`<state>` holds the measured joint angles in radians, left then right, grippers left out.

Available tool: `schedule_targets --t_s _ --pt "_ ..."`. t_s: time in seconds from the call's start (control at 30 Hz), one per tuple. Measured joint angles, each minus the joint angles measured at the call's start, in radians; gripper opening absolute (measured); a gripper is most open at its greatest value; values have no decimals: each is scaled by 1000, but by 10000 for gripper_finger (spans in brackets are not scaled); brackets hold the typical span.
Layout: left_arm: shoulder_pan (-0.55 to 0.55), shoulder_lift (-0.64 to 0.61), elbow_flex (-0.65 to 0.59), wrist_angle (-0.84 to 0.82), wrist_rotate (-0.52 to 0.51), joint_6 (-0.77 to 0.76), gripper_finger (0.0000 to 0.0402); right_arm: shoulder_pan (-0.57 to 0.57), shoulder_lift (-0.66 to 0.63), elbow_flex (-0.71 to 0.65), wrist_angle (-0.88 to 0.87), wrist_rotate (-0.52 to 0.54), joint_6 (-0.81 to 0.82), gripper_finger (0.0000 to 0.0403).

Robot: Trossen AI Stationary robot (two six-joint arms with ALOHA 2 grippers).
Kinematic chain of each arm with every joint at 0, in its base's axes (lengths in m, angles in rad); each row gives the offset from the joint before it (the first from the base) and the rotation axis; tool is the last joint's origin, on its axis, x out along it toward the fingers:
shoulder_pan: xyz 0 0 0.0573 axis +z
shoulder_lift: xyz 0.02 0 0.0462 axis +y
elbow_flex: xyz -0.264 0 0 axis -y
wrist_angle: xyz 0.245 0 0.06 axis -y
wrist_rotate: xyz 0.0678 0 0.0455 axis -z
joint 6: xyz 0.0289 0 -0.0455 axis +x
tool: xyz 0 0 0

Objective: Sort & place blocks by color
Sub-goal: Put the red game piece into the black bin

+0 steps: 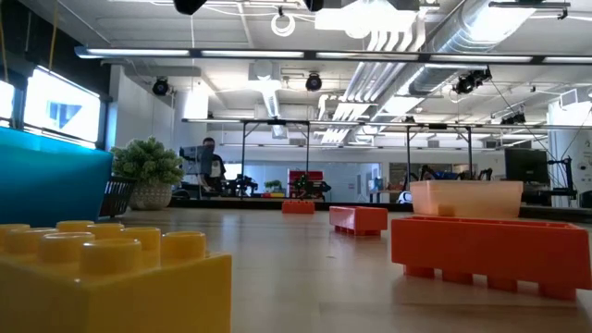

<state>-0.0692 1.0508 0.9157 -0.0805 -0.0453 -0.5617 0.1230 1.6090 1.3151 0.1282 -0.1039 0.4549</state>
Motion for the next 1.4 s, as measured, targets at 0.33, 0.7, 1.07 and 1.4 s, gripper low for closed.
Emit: schedule_targets --t_s 0.33,0.7,1.07,1.4 --pt "1 1 0 -6 -14 -1 243 0 -20 0 -27 61 -9 112" --pt "1 0 0 -11 -22 22 243 -25 -22 0 -41 54 15 112" --pt "0 1 0 -24 -4 36 243 -44 -66 36 -115 117 18 112" --pt "29 1 0 1 -43 43 243 -18 -47 39 -144 113 49 112"
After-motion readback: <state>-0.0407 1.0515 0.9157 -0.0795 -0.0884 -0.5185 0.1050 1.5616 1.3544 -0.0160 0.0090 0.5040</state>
